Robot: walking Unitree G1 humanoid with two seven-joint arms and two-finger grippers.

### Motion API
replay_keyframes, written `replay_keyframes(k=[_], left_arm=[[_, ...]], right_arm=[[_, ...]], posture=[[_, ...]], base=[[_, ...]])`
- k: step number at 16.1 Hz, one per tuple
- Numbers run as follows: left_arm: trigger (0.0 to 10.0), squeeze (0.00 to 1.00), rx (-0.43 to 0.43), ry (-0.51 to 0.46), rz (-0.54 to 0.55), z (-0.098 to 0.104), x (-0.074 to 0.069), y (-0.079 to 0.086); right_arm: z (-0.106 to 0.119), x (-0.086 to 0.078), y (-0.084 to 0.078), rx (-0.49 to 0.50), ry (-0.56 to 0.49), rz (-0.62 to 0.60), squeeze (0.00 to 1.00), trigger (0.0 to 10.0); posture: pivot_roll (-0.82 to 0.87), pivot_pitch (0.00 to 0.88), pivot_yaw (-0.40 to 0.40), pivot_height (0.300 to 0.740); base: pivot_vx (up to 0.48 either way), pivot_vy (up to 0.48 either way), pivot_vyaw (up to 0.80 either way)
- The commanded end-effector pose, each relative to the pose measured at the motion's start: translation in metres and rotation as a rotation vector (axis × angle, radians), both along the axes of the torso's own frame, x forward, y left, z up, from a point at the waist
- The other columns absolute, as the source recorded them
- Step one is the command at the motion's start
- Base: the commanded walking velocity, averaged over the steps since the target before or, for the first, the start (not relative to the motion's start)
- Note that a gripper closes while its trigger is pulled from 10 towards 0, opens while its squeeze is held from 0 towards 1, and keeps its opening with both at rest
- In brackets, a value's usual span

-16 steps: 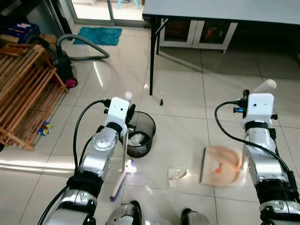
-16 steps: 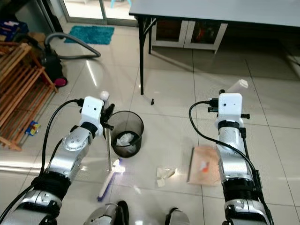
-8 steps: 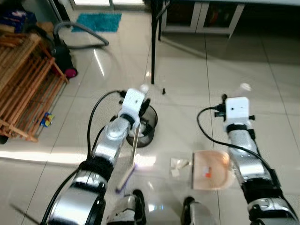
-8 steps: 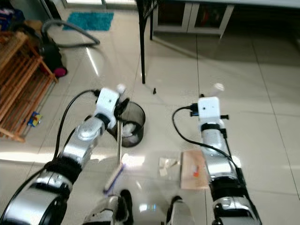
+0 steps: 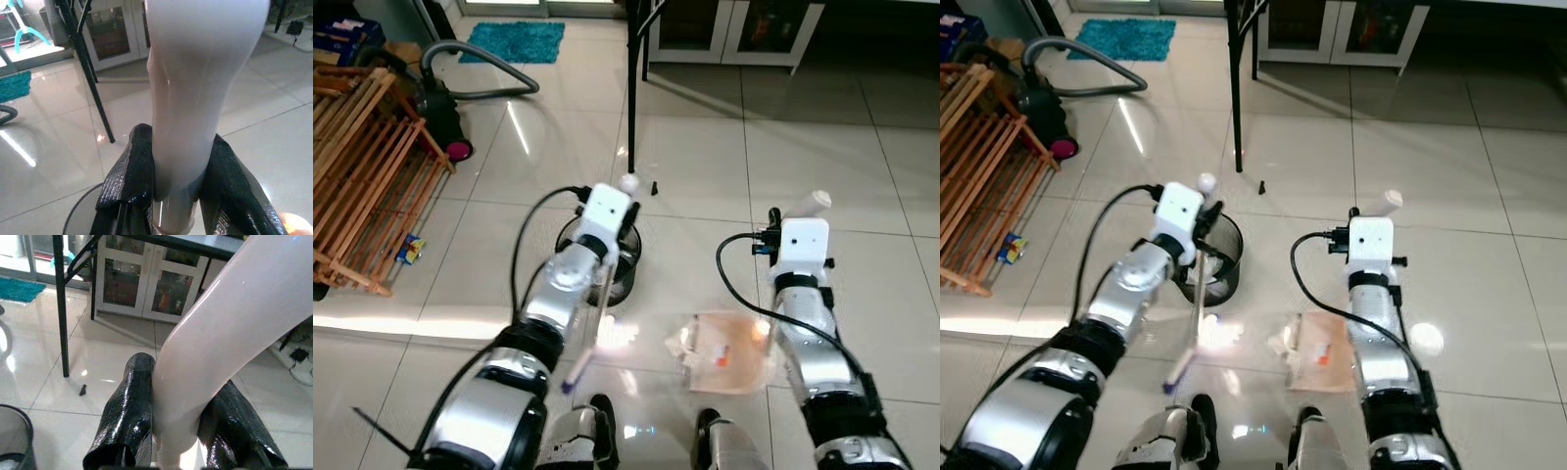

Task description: Sweep floor

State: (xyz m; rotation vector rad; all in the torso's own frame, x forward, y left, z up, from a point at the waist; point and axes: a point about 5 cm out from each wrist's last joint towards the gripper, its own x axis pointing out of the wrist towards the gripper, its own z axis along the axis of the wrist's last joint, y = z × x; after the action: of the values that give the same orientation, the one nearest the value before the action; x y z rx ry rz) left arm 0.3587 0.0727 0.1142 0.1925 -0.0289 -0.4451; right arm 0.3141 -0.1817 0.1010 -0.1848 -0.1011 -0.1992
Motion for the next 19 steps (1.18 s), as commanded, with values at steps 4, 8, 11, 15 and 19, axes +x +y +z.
replay_keyframes(k=[4, 8, 11, 15, 19], left_arm=[[10.0, 0.00, -0.031, -0.034, -0.005, 0.011, 0.005, -0.011], [10.0, 0.00, -0.105, -0.012, -0.080, 0.015, 0.003, -0.030], [10.0, 0.00, -0.220, 0.007, -0.185, 0.023, -0.001, -0.052], [10.0, 0.00, -0.280, -0.004, -0.336, 0.035, -0.008, -0.075], [10.0, 0.00, -0.307, -0.057, -0.471, 0.052, -0.010, -0.076]], right_arm=[[0.005, 0.004, 0.012, 0.054, -0.008, 0.003, 0.00, 10.0], [-0.001, 0.002, 0.016, 0.069, 0.020, -0.021, 0.00, 10.0], [-0.004, 0.001, 0.016, 0.067, 0.032, -0.031, 0.00, 10.0], [-0.003, 0.003, 0.016, 0.070, 0.033, -0.035, 0.00, 10.0], [-0.002, 0.004, 0.010, 0.073, 0.036, -0.042, 0.00, 10.0]], posture=[[-0.02, 0.241, 0.106, 0.740], [-0.01, 0.253, 0.104, 0.740], [0.00, 0.258, 0.108, 0.740], [0.00, 0.260, 0.112, 0.740], [0.00, 0.251, 0.111, 0.740]], base=[[0.000, 0.000, 0.00], [0.000, 0.000, 0.00], [0.000, 0.000, 0.00], [0.000, 0.000, 0.00], [0.000, 0.000, 0.00]])
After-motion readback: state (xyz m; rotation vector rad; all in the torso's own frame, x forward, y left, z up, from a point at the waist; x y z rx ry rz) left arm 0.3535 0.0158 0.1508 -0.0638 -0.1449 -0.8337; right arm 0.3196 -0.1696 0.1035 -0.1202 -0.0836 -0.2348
